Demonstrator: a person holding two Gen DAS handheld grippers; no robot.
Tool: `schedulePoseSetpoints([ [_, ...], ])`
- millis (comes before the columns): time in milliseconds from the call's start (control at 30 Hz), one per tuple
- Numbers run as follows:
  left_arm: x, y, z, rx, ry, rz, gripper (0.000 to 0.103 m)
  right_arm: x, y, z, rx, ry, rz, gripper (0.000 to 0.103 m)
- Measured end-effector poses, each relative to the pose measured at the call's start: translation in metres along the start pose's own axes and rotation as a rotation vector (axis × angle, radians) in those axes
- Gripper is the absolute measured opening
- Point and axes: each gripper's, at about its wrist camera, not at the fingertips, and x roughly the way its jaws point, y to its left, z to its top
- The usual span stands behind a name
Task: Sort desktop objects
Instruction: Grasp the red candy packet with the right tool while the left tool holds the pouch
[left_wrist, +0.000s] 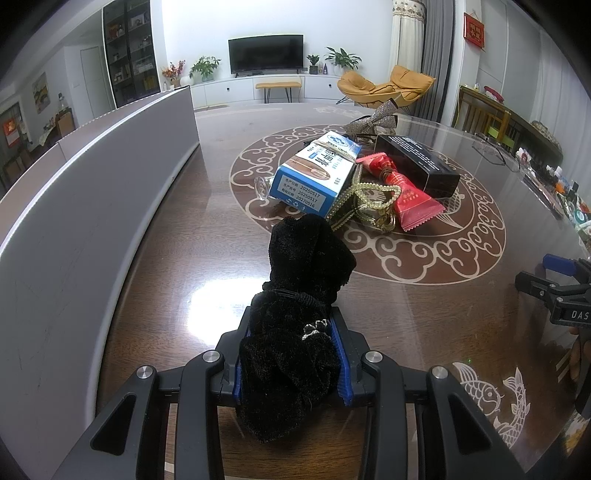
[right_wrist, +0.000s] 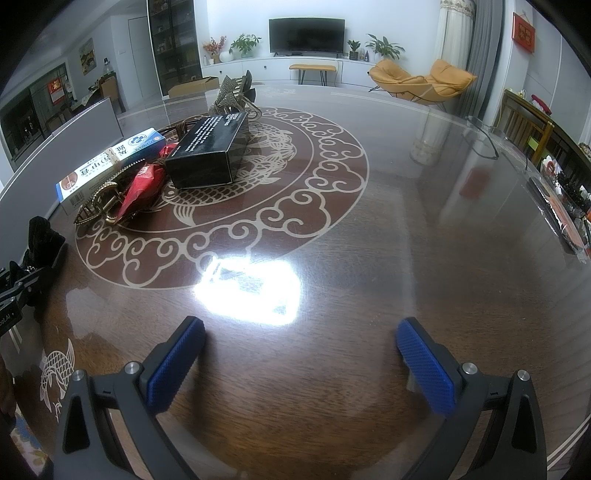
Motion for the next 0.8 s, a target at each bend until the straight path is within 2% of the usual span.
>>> schedulePoseSetpoints([
  [100, -0.001, 0.000, 0.000, 0.000, -0.001, 0.001, 0.037, 0.003, 0.002, 0.004, -0.003, 0.017, 0.022, 0.103],
  [133, -0.001, 0.000, 0.000, 0.000, -0.002, 0.001, 0.037, 0.004, 0.003, 0.009, 0.016, 0.025, 0.066, 0.102],
  [267, -0.001, 0.000, 0.001, 0.000, -0.002, 0.001, 0.037, 0.004, 0.023, 0.035, 0.144, 0.061, 0.333, 0.099],
  [333, -0.001, 0.000, 0.000, 0.000, -0.003, 0.001, 0.037, 0.021, 0.041, 0.053, 0.188, 0.118, 0.424, 0.084],
  [367, -0.001, 0.000, 0.000, 0.000, -0.003, 0.000, 0.037, 0.029, 0.048, 0.060, 0.206, 0.140, 0.452, 0.081],
  [400, -0.001, 0.000, 0.000, -0.001, -0.003, 0.000, 0.037, 0.037, 0.056, 0.070, 0.221, 0.153, 0.463, 0.074],
  [433, -0.001, 0.000, 0.000, -0.001, -0.004, -0.001, 0.037, 0.044, 0.062, 0.079, 0.222, 0.155, 0.451, 0.071],
  [667, -0.001, -0.001, 0.000, -0.001, -0.005, -0.002, 0.037, 0.078, 0.088, 0.124, 0.187, 0.165, 0.348, 0.070],
  [700, -0.001, -0.001, 0.000, -0.001, -0.005, -0.001, 0.037, 0.082, 0.091, 0.128, 0.164, 0.167, 0.326, 0.065],
  [800, -0.001, -0.001, 0.000, -0.001, -0.005, -0.001, 0.037, 0.083, 0.099, 0.130, 0.073, 0.157, 0.248, 0.041],
])
